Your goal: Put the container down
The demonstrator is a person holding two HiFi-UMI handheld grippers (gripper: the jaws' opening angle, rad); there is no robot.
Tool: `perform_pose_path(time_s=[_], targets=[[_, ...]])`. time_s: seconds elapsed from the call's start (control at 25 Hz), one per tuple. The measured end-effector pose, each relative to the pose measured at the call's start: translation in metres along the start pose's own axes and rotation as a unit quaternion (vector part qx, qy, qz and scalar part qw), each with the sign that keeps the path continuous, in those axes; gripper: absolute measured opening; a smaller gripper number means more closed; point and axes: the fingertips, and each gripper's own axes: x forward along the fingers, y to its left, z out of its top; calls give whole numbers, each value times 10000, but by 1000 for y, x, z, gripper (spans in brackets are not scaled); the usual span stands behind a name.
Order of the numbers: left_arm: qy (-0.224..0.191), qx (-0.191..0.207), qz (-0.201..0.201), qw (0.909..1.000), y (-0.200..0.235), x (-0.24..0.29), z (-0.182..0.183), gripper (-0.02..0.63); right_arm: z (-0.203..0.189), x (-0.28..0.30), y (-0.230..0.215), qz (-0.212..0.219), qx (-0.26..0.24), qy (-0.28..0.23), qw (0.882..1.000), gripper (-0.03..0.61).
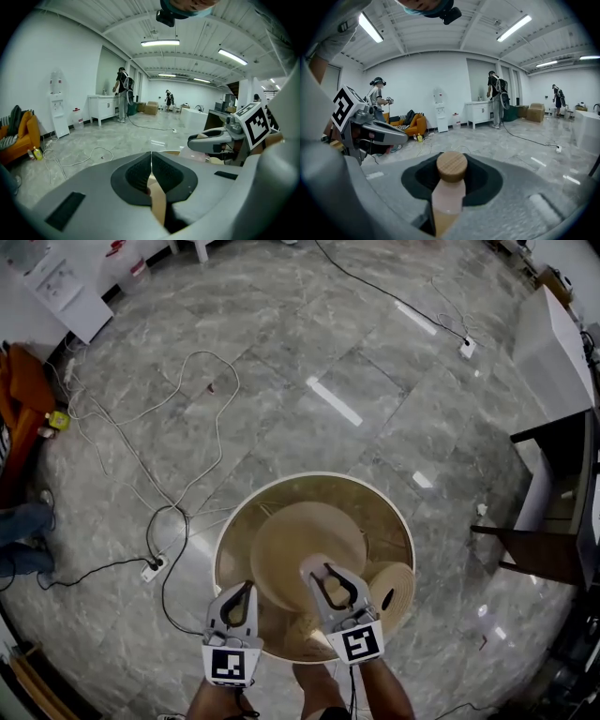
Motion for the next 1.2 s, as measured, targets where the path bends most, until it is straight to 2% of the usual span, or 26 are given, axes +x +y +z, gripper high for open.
perform_pose_path(time_s=[0.32, 0.52, 0.8, 1.2], targets=[[256, -93, -12, 9996, 19, 41, -70, 21, -71, 47, -6, 19, 130, 101, 9999, 112], [428, -82, 4, 9991, 23, 55, -102, 21, -107, 61, -9, 44, 98, 207, 9997, 112], [523, -104, -7, 9986, 26, 64, -124, 21, -136, 72, -10, 68, -8, 421, 9991, 112], [634, -223, 80, 9977, 28, 60, -142, 21, -153, 77, -6, 99, -105, 557, 9983, 114]])
